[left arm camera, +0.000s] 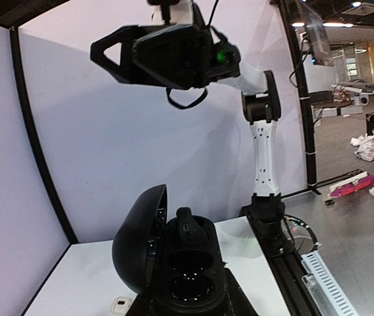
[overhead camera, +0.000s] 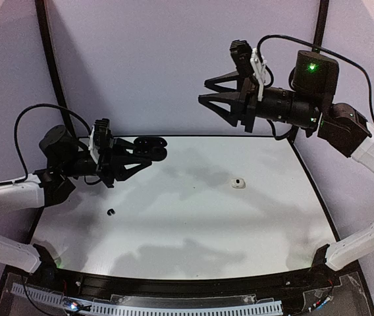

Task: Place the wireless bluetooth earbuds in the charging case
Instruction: Move the left earbud to the center of the board.

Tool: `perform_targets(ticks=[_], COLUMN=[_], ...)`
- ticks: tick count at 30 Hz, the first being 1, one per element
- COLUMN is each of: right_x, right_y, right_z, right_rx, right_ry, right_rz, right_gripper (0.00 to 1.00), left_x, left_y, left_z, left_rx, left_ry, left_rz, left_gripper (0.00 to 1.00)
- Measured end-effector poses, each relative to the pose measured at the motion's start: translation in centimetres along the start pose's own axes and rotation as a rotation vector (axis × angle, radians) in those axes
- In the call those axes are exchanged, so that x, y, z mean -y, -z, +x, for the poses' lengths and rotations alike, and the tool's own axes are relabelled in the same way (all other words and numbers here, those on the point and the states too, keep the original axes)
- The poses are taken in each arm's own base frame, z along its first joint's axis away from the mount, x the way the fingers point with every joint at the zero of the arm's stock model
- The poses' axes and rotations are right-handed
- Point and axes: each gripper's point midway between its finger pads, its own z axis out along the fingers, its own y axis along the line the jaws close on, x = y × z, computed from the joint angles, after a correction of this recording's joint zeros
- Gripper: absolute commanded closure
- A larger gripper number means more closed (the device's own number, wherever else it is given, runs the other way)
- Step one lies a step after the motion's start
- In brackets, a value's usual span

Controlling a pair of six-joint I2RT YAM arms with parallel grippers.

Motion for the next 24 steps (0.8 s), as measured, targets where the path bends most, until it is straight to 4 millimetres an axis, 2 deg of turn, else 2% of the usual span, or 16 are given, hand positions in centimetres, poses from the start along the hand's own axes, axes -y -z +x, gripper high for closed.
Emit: perform_targets(ticks=[2, 5, 11, 16, 17, 19, 22, 24], right_x=[0.9, 2.4, 6.1, 6.4, 6.1, 5.4, 4.3, 3.4], right_y=[0.9, 1.3, 0.3, -2.8, -3.9, -5.5, -7.8, -9.2], right_z=[-0.2, 0.6, 5.9, 13.3, 15.8, 19.6, 24.8, 27.4], right_rx=[0.026, 0.017, -0.096, -0.272, -0.338, -0.427, -0.544, -0.601], right_ry=[-0.059, -0.149, -0.390, -0.584, -0.633, -0.700, -0.774, -0.796], right_rz=[0.028, 0.080, 0.210, 0.263, 0.271, 0.279, 0.291, 0.295], right_gripper=[0.51, 0.46, 0.35, 0.30, 0.29, 0.30, 0.33, 0.34], left_x=[0.5, 0.9, 0.7, -0.8, -1.4, -2.4, -4.4, -5.8], left_y=[0.1, 0.1, 0.3, 1.0, 1.3, 2.0, 3.7, 5.0], left_z=[-0.5, -1.1, -2.1, -3.2, -3.3, -3.6, -3.9, -4.1], left_rx=[0.022, 0.041, 0.069, 0.079, 0.076, 0.072, 0.062, 0.053], left_ry=[0.007, 0.026, 0.073, 0.103, 0.111, 0.121, 0.131, 0.131], left_rz=[0.029, 0.048, 0.032, -0.078, -0.116, -0.182, -0.308, -0.396], left_gripper=[0.99, 0.99, 0.99, 0.99, 0.99, 0.99, 0.99, 0.99])
